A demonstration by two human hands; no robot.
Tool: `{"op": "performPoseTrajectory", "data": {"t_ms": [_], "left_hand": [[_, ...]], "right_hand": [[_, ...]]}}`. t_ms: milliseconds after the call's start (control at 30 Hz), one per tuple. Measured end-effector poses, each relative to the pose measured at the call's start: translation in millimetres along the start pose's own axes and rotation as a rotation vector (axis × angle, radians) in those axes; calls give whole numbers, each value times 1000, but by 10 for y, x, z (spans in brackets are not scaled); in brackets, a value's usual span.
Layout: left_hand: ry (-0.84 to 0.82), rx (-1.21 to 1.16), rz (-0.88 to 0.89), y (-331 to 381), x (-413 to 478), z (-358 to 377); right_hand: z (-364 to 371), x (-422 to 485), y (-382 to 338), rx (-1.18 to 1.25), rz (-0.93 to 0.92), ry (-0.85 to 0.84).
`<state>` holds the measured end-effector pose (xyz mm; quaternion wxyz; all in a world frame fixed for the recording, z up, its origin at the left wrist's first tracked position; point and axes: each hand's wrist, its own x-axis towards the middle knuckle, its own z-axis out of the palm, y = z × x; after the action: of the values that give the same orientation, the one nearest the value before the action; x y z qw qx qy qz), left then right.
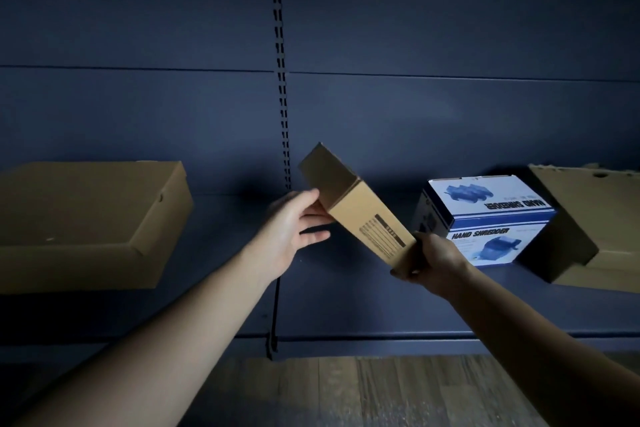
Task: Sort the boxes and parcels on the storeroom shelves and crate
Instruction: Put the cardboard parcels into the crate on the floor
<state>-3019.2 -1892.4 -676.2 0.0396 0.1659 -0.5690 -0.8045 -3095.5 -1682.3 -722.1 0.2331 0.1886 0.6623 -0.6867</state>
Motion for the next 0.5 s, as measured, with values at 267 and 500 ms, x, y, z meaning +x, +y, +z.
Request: {"op": "performPoseTrajectory", "data": {"t_ms": [267, 500], "left_hand": [[62, 170, -20, 27, 77, -186], [210, 350, -195, -1, 132, -430]], "right_hand": [[-52, 9, -14, 50, -57, -82], [31, 15, -42, -35, -270, -154]]}}
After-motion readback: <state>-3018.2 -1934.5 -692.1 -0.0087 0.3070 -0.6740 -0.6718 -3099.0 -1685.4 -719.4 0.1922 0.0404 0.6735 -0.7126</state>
